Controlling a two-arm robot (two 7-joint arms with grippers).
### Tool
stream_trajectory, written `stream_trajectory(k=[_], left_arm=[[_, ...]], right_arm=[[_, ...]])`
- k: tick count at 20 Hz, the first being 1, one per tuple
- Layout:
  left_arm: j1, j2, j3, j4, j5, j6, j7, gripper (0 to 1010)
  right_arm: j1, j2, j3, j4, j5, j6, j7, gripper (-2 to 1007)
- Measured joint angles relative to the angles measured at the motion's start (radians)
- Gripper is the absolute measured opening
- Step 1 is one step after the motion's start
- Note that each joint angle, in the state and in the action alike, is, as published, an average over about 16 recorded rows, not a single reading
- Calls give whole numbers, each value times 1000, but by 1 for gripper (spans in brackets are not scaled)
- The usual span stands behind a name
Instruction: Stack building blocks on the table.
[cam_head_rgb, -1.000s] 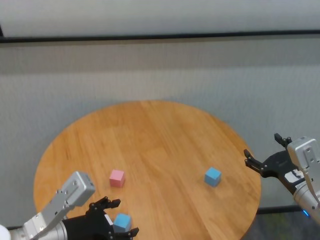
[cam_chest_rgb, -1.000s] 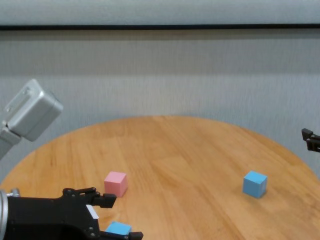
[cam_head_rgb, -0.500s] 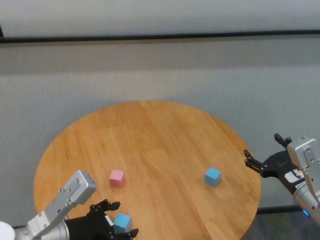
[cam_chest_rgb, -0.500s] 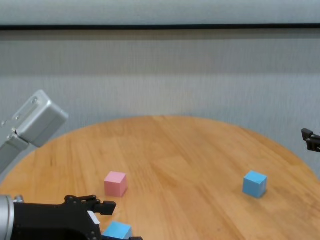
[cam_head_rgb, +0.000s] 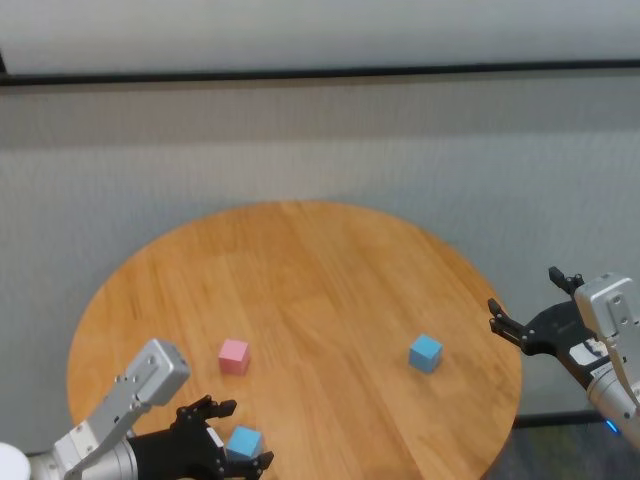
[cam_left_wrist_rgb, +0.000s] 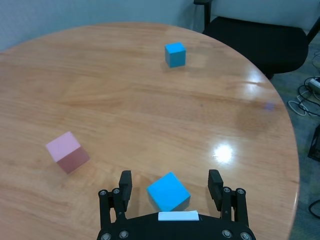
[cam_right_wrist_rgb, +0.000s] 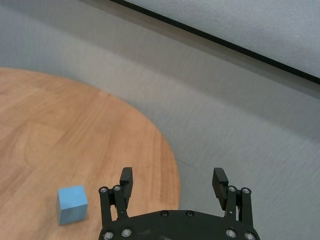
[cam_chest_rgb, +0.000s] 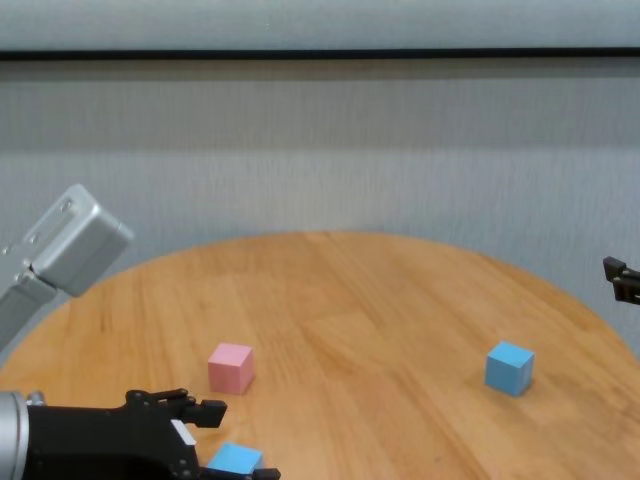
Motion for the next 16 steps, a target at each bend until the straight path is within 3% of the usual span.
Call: stream_trajectory(k=[16], left_arm=[[-8,-14,8,35,22,-14,0,1003]], right_arm=[[0,0,0,0,0,0,0,1001]])
